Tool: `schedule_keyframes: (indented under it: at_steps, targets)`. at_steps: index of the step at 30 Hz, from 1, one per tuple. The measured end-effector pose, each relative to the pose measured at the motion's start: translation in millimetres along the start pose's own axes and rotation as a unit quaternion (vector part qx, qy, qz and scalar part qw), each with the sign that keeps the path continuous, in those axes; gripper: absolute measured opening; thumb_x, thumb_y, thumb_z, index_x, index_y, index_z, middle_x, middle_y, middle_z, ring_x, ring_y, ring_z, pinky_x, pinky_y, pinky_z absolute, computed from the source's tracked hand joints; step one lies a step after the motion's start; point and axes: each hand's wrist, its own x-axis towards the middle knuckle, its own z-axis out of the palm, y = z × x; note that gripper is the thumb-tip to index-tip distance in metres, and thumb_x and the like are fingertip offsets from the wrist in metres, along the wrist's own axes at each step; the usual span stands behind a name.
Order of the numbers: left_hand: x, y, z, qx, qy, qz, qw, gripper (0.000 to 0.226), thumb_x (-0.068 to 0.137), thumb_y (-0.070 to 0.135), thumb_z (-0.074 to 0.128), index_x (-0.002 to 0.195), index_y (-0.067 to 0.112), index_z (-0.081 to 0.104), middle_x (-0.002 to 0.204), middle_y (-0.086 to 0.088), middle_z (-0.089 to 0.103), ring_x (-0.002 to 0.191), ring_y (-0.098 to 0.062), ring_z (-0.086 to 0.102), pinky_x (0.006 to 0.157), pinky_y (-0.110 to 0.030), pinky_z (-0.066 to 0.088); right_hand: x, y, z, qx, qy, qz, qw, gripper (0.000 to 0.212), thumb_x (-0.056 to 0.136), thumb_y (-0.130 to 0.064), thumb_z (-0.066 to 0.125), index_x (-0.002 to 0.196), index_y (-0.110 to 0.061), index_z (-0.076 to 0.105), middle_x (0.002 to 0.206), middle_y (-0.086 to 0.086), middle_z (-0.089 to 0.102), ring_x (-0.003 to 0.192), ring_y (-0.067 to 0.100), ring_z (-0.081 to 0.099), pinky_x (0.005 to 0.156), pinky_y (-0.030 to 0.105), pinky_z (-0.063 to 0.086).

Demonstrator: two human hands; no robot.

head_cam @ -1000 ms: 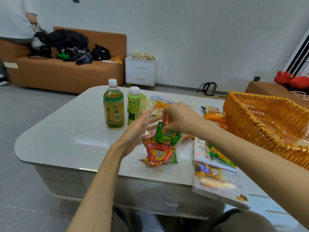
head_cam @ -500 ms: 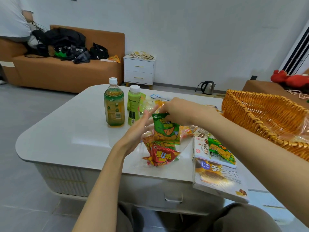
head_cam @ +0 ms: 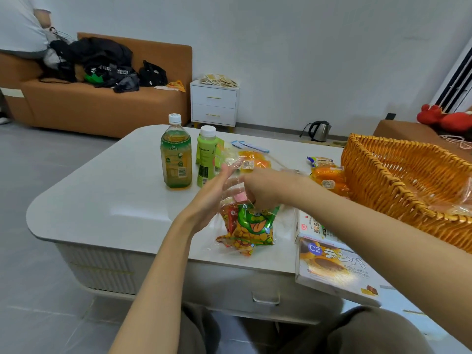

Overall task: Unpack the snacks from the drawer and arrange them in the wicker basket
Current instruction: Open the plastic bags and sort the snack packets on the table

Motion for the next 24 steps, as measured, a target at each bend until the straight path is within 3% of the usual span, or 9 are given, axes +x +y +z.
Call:
schedule_keyframes:
  at_steps: [2,4,6,10,13,17,20,23,24]
  targets:
    - [1,-4,-1,-0.002,-0.011,-0.005,1.000,0.053,0.096,0.060,0.019,0.144,0.045,0.033,0.146,0.004,0.045,0.133,-0.021,0.044,0.114,-0.046,0.027,6,3,-1,0.049,-0.059,-0.019,0.997,0.013,0.084,-0.029,0.072,0.080,-0.020,0.063,0.085,-0.003,0.062,0.086,0.019,0.053,0.071,0.028,0.043]
    - [2,-7,-2,-0.001,-0.016,-0.016,1.000,0.056,0.094,0.064,0.020,0.145,0.045,0.031,0.146,0.007,0.046,0.137,-0.022,0.039,0.116,-0.054,0.021,15,6,3,0.069,-0.101,-0.029,0.992,0.058,0.079,-0.045,0.074,0.127,-0.017,0.057,0.126,-0.002,0.058,0.105,0.019,0.053,0.090,0.031,0.046]
    - [2,-6,-2,-0.002,-0.017,-0.022,1.000,0.059,0.093,0.065,0.019,0.147,0.044,0.029,0.140,0.014,0.051,0.136,-0.021,0.040,0.116,-0.057,0.019,21,7,9,0.058,-0.120,-0.020,0.991,0.078,0.077,-0.052,0.072,0.141,-0.016,0.047,0.137,0.002,0.052,0.115,0.022,0.052,0.102,0.039,0.044]
    - [2,-1,-1,0.022,-0.025,-0.015,0.999,0.056,0.094,0.063,0.014,0.146,0.047,0.028,0.140,0.016,0.051,0.127,-0.013,0.040,0.116,-0.058,0.015,24,15,17,0.158,-0.152,0.000,0.976,0.052,0.086,-0.036,0.070,0.126,-0.007,0.059,0.125,0.009,0.062,0.114,0.027,0.057,0.103,0.042,0.044]
    - [1,1,-1,0.039,-0.049,-0.005,0.998,0.051,0.094,0.063,0.011,0.141,0.055,0.029,0.141,0.018,0.049,0.137,-0.019,0.034,0.114,-0.061,0.012,19,15,25,0.245,-0.122,-0.015,0.962,0.041,0.093,-0.027,0.062,0.124,-0.001,0.060,0.125,0.015,0.062,0.116,0.030,0.058,0.104,0.043,0.043]
    - [0,4,4,0.038,-0.067,0.020,0.997,0.054,0.097,0.058,0.012,0.145,0.046,0.031,0.137,0.017,0.054,0.135,-0.013,0.040,0.107,-0.038,0.035,14,4,26,0.335,-0.127,-0.041,0.933,0.042,0.097,-0.009,0.052,0.139,-0.007,0.047,0.126,-0.001,0.057,0.110,0.010,0.056,0.093,0.019,0.046]
    - [2,3,5,0.043,-0.035,0.026,0.998,0.054,0.096,0.061,0.010,0.142,0.049,0.035,0.136,0.014,0.055,0.133,-0.015,0.044,0.113,-0.050,0.027,16,1,26,0.323,-0.118,-0.057,0.937,0.047,0.095,-0.006,0.053,0.140,-0.010,0.041,0.131,0.002,0.053,0.115,0.013,0.053,0.093,0.021,0.045]
    - [3,-4,-7,0.052,0.019,-0.027,0.998,0.065,0.089,0.070,0.005,0.146,0.047,0.027,0.145,0.002,0.047,0.137,-0.025,0.039,0.111,-0.052,0.023,16,13,28,0.320,-0.047,-0.020,0.946,0.008,0.093,-0.011,0.061,0.100,-0.015,0.061,0.086,-0.006,0.058,0.077,0.006,0.054,0.068,0.017,0.042]
    - [3,-8,-11,0.064,0.012,-0.055,0.996,0.072,0.085,0.074,0.004,0.148,0.044,0.024,0.148,-0.001,0.044,0.137,-0.028,0.038,0.111,-0.051,0.024,14,17,27,0.320,-0.035,-0.004,0.947,0.003,0.093,-0.013,0.062,0.093,-0.010,0.062,0.082,-0.003,0.059,0.075,0.011,0.056,0.065,0.019,0.045]
